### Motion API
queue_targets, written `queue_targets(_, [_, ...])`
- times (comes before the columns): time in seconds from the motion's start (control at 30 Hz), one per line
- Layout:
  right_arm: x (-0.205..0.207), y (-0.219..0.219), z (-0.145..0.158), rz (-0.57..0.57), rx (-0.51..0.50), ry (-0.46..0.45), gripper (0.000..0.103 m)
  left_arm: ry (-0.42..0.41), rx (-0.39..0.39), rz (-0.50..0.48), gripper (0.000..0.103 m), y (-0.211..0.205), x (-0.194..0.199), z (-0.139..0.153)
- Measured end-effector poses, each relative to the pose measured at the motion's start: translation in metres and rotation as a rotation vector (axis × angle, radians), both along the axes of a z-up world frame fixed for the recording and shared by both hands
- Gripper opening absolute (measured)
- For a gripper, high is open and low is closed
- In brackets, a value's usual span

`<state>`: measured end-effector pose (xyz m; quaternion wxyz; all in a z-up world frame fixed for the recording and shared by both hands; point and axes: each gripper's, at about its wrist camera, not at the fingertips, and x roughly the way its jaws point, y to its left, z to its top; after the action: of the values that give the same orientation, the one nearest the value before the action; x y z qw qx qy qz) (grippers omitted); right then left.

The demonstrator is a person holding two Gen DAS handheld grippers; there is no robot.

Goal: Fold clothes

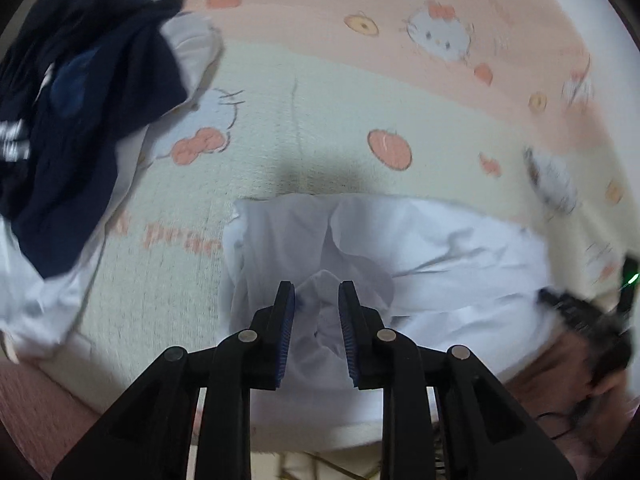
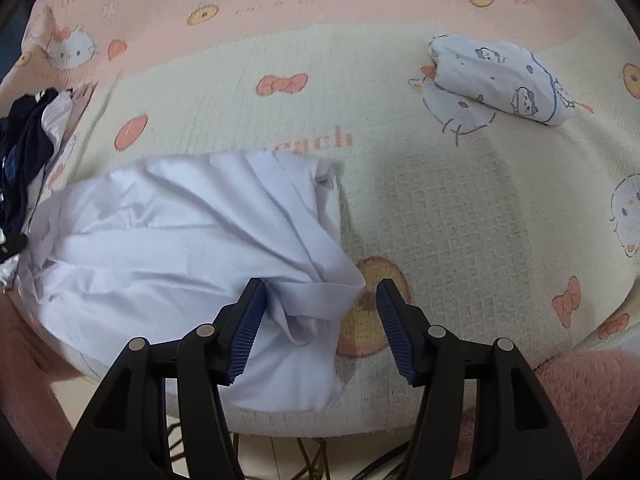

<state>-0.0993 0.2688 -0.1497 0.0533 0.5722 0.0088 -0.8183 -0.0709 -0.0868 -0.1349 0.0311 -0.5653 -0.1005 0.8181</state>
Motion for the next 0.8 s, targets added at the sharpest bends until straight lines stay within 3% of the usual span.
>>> queue_targets(0.13, [0.0,0.006,0.003,-0.026,-0.026,0.01,0.059,-0.102,-0.148,-0.047,0.015,0.007,0.004,-0.009])
queue_targets(0.23, [-0.001,0.012,0.006,-0.06,-0.029,0.021,0.059,-0.135,-0.233,-0.09,0.015,0.005,0.019,0.0])
queue_targets(0.4, [-0.003,0.022,0.007,-0.116,-0.004,0.022,0.062,-0.141,-0.28,-0.141,0.017,-0.005,0.038,0.018])
queue_targets(0.47, [0.0,0.027,0.015,-0.154,0.015,0.067,0.062,-0.109,-0.216,-0.11,0.017,-0.014,0.043,0.027])
queue_targets(0.5, [0.004,0.032,0.021,-0.184,0.019,0.108,0.062,-0.094,-0.146,-0.078,0.017,-0.021,0.044,0.031])
queue_targets(0.6, [0.01,0.046,0.04,-0.241,-0.051,0.191,0.062,-0.076,0.19,0.091,0.017,-0.052,0.049,0.03])
queue_targets(0.67, [0.007,0.047,0.033,-0.222,-0.098,0.15,0.062,-0.059,0.386,0.215,0.02,-0.073,0.056,0.021])
queue_targets(0.7, [0.006,0.048,0.029,-0.213,-0.122,0.129,0.062,-0.055,0.44,0.256,0.023,-0.079,0.058,0.017])
queue_targets(0.77, [0.002,0.047,0.02,-0.197,-0.177,0.077,0.062,-0.074,0.41,0.277,0.024,-0.081,0.057,0.008])
queue_targets(0.8, [-0.001,0.047,0.015,-0.192,-0.206,0.049,0.062,-0.073,0.438,0.289,0.024,-0.083,0.057,0.003])
